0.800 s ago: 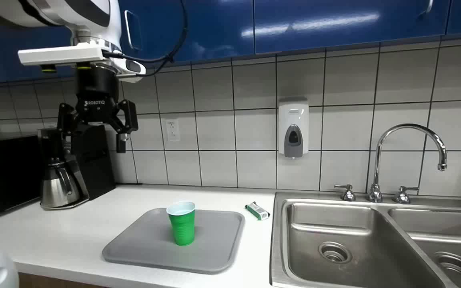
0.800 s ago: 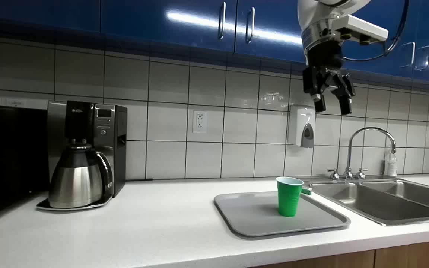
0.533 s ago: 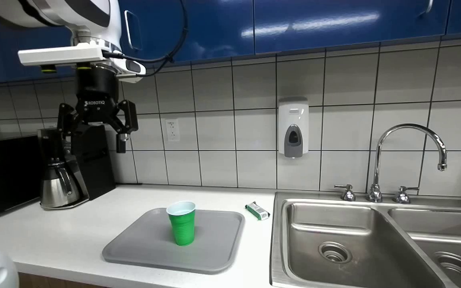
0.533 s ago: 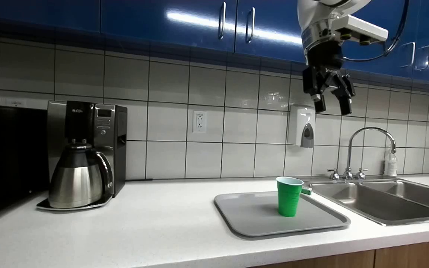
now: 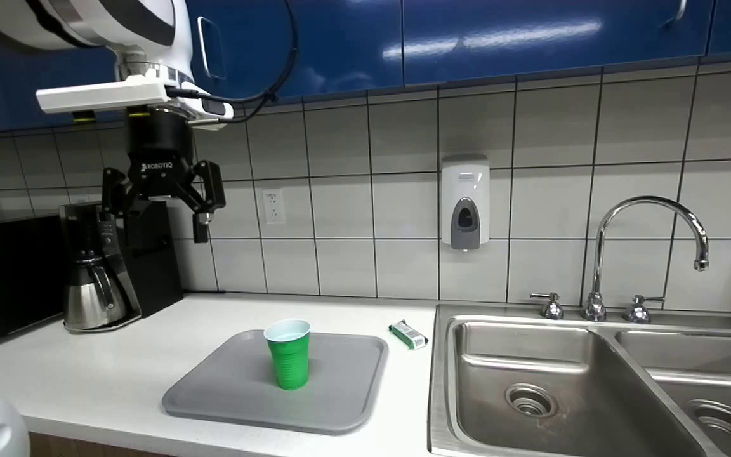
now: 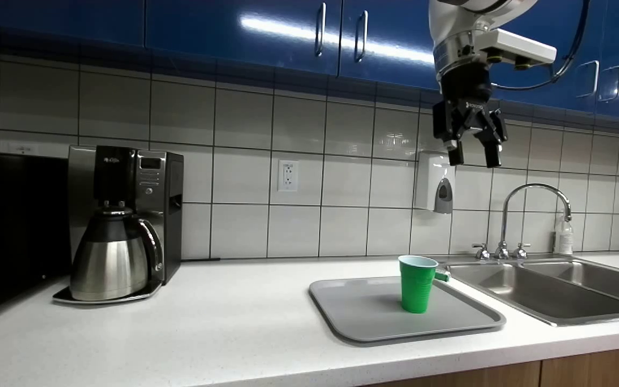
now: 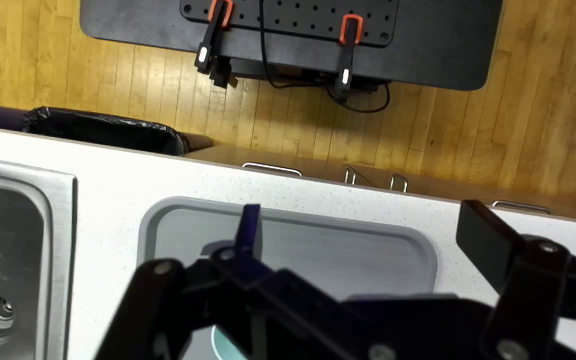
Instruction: Remove the green cup from the tray and put it on the counter
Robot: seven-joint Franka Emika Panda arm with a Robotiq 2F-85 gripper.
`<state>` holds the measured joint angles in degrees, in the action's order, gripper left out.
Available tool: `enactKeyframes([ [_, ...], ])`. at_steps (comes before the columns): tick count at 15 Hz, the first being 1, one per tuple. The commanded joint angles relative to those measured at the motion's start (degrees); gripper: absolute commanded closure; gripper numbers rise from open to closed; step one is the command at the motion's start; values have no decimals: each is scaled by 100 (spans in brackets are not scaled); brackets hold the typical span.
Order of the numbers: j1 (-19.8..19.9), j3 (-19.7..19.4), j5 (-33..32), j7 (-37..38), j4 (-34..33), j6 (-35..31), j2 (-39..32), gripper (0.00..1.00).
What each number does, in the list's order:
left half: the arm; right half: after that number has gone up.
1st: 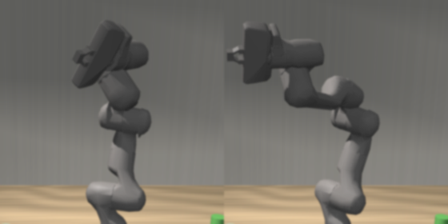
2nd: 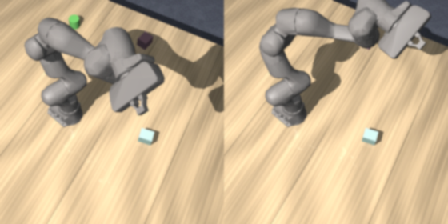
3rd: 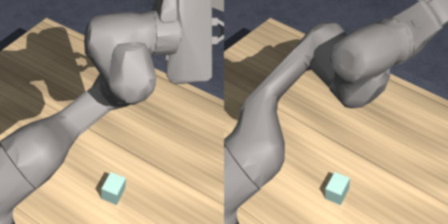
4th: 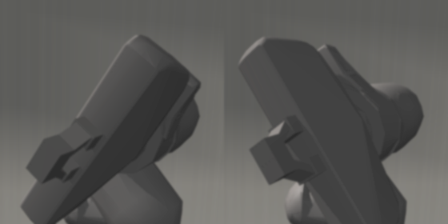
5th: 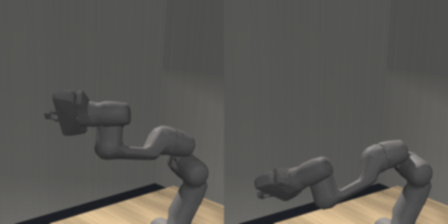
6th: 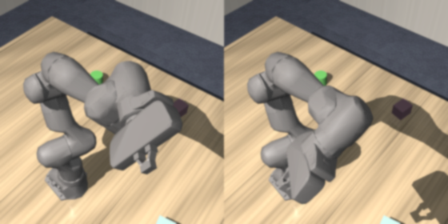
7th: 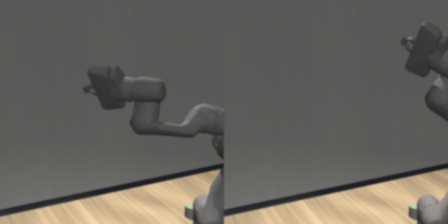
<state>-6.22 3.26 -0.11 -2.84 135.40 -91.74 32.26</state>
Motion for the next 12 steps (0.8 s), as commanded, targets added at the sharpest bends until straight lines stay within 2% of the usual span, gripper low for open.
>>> enactKeyframes([
  [1,65,110,-131,131,193,-475,5,0],
  [12,141,106,-203,326,587,-1723,-366,0],
])
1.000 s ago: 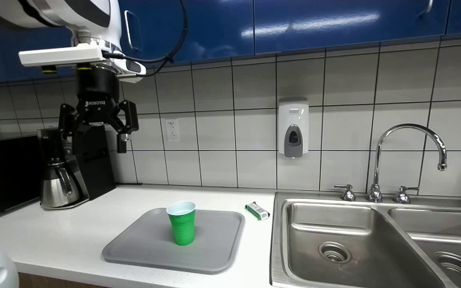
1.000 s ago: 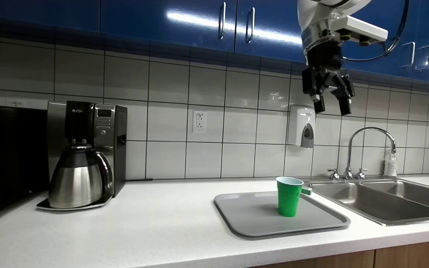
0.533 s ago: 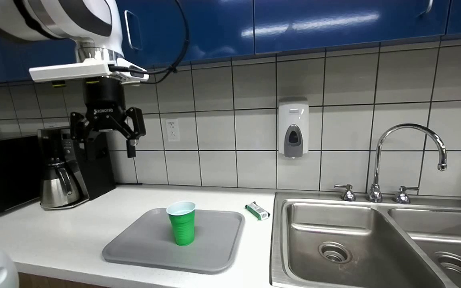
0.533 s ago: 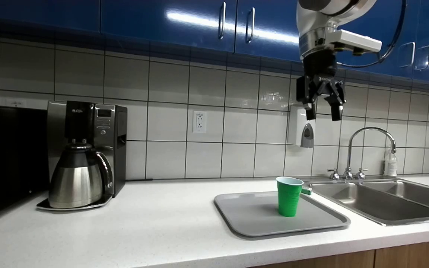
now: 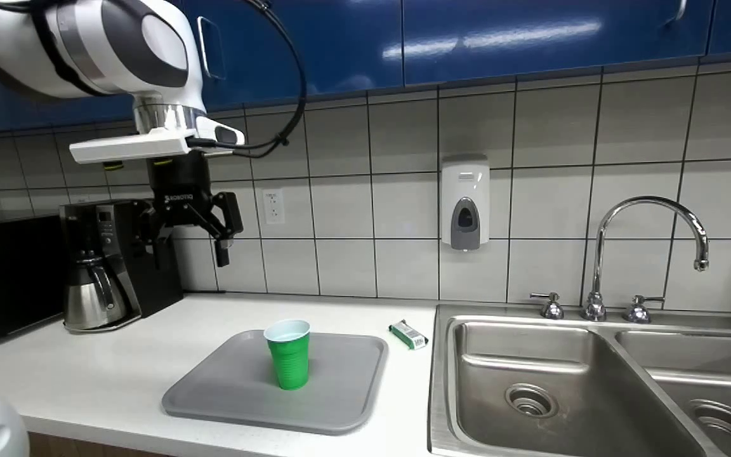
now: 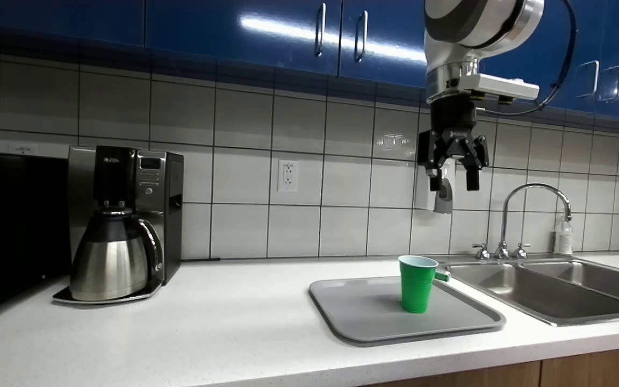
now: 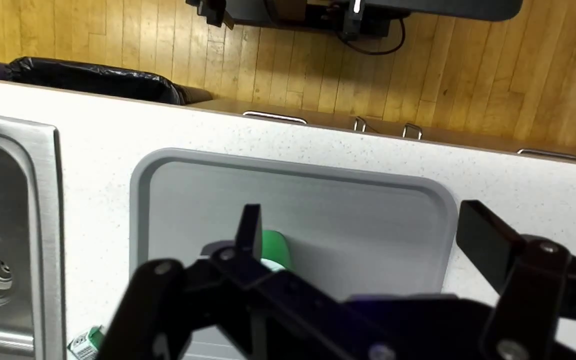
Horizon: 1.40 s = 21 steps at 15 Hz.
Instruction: Remove the green cup from the tray and put it on the counter
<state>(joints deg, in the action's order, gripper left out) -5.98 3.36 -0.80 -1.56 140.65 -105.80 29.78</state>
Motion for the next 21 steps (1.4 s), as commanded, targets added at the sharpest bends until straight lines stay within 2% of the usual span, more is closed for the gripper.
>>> enactKeyframes([
  [1,139,106,-179,246,85,-453,-176,0],
  [13,321,59,-401,587,-65,-1758,-1354,0],
  [21,320,24,-406,789,-587,-2414,-2510,0],
])
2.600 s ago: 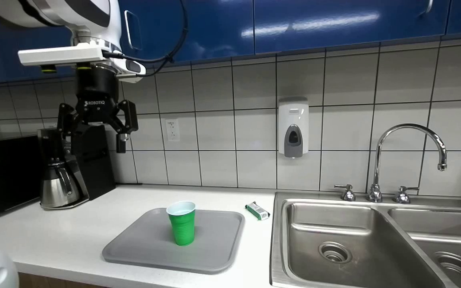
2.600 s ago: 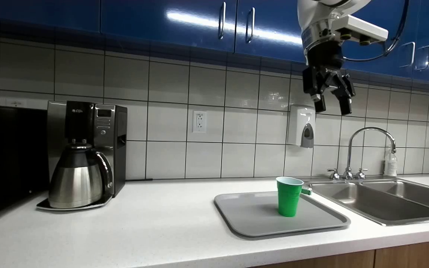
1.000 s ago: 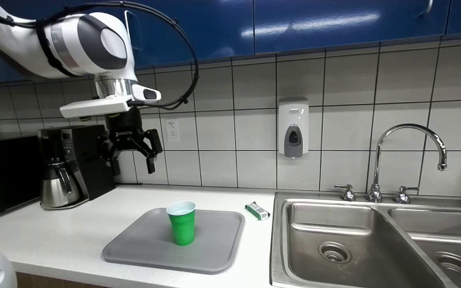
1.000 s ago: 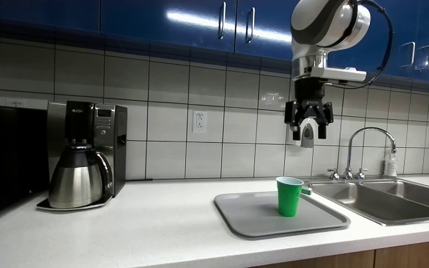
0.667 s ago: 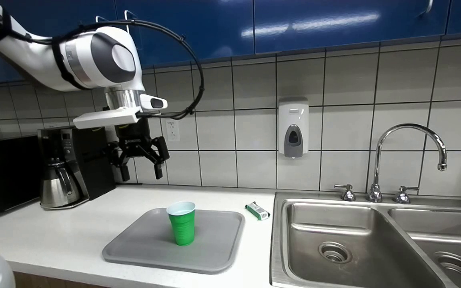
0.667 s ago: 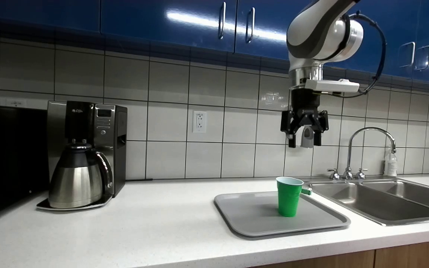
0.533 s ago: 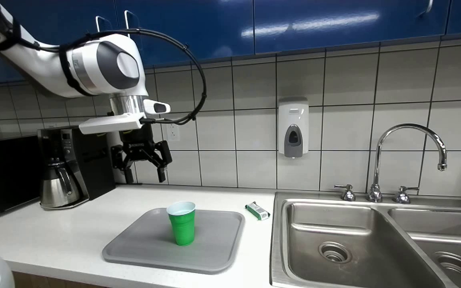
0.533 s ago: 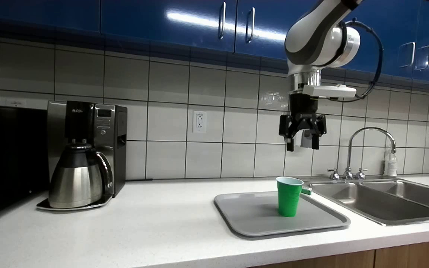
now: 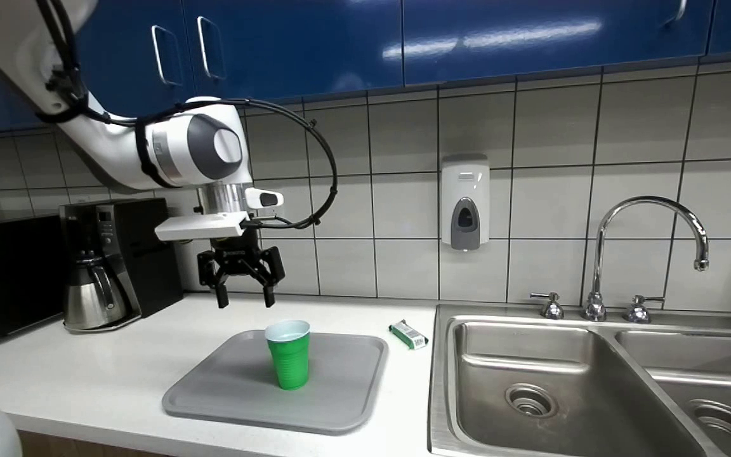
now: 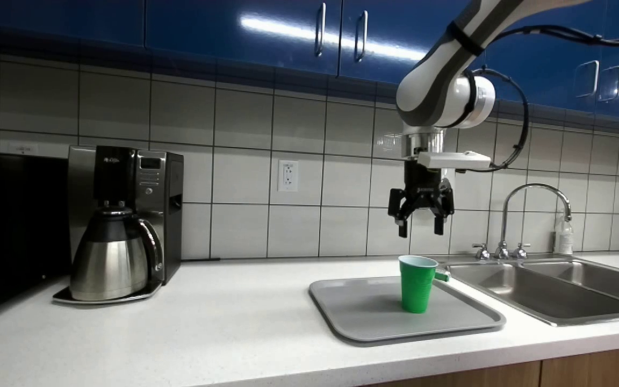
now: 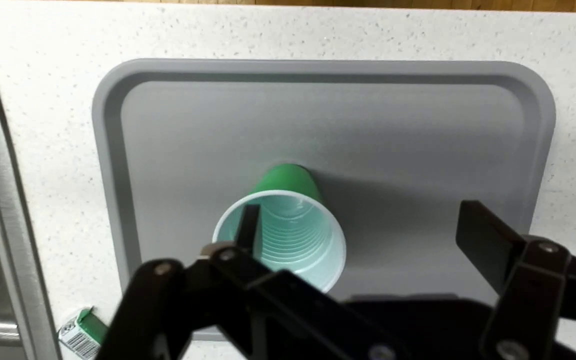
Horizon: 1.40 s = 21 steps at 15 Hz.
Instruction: Remove the green cup from the tray and put it on the counter
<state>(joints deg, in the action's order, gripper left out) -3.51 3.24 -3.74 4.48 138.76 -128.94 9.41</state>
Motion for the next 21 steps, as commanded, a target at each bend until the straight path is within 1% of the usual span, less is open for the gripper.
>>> enactKeyframes([
  [1,67,26,-118,192,-496,-135,-615,0],
  [5,40,-12,-199,273,-917,-147,-1198,0],
  [11,-25,-87,-440,447,-1376,-69,-1859,0],
  [15,-65,-141,-517,488,-1560,-33,-2153,0],
  [21,-98,-167,-507,481,-1687,-9,-2397,0],
])
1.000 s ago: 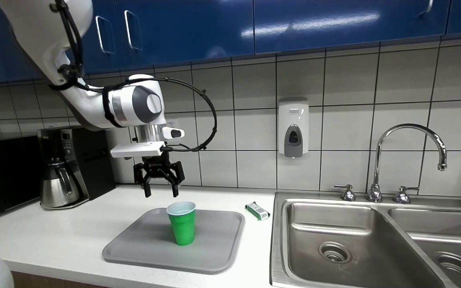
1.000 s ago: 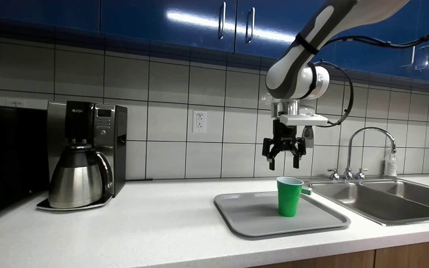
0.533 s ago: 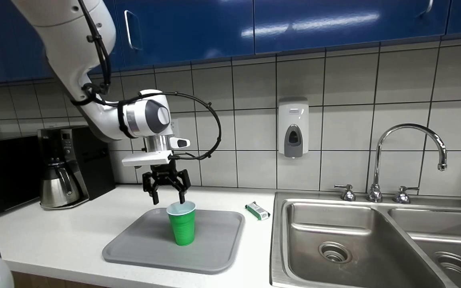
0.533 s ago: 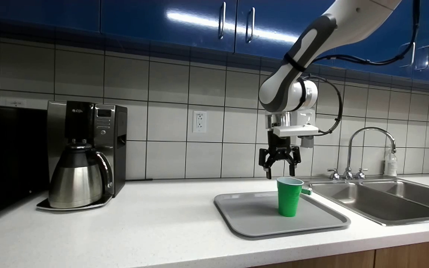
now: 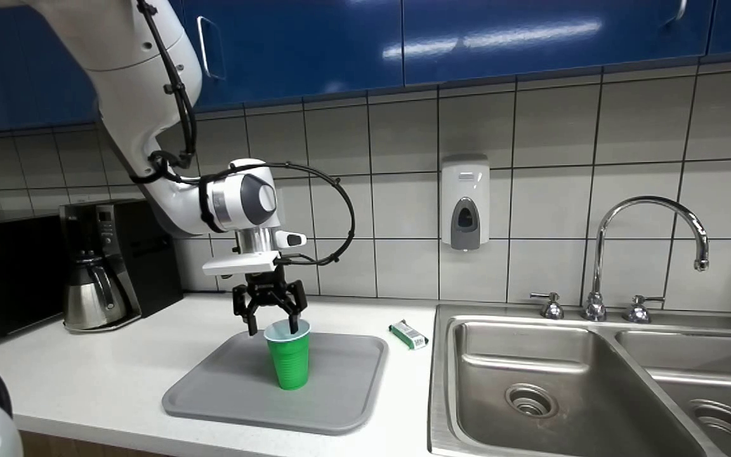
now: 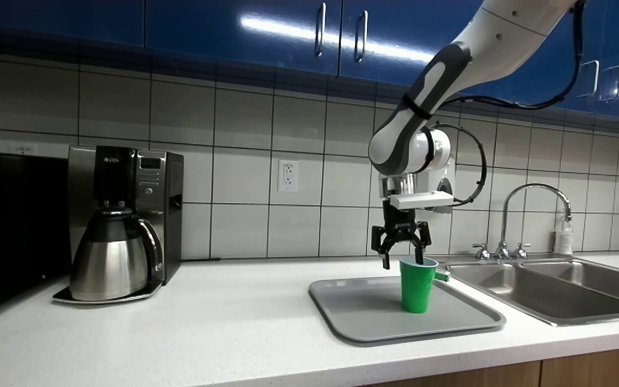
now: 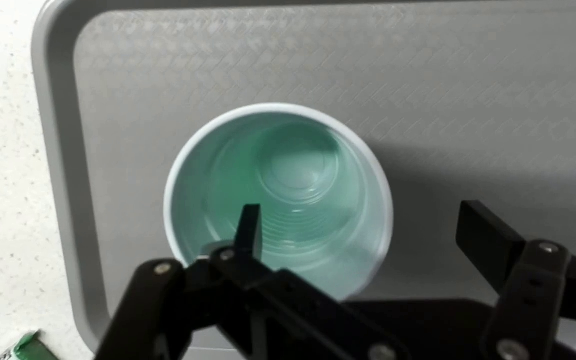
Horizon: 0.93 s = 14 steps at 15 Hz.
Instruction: Remove the green cup from the tray and put it on the counter
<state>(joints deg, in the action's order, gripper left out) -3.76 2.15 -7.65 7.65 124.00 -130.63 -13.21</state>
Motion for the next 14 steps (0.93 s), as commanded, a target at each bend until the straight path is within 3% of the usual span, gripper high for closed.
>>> enactKeyframes([
  [1,-76,-61,-108,160,-227,156,-157,0],
  [2,-76,-64,-105,150,-233,134,-172,25],
  [3,-79,-67,-104,151,-241,134,-181,26],
  [12,-75,-74,-92,132,-242,136,-120,95],
  [14,-74,-76,-93,128,-226,140,-80,100],
])
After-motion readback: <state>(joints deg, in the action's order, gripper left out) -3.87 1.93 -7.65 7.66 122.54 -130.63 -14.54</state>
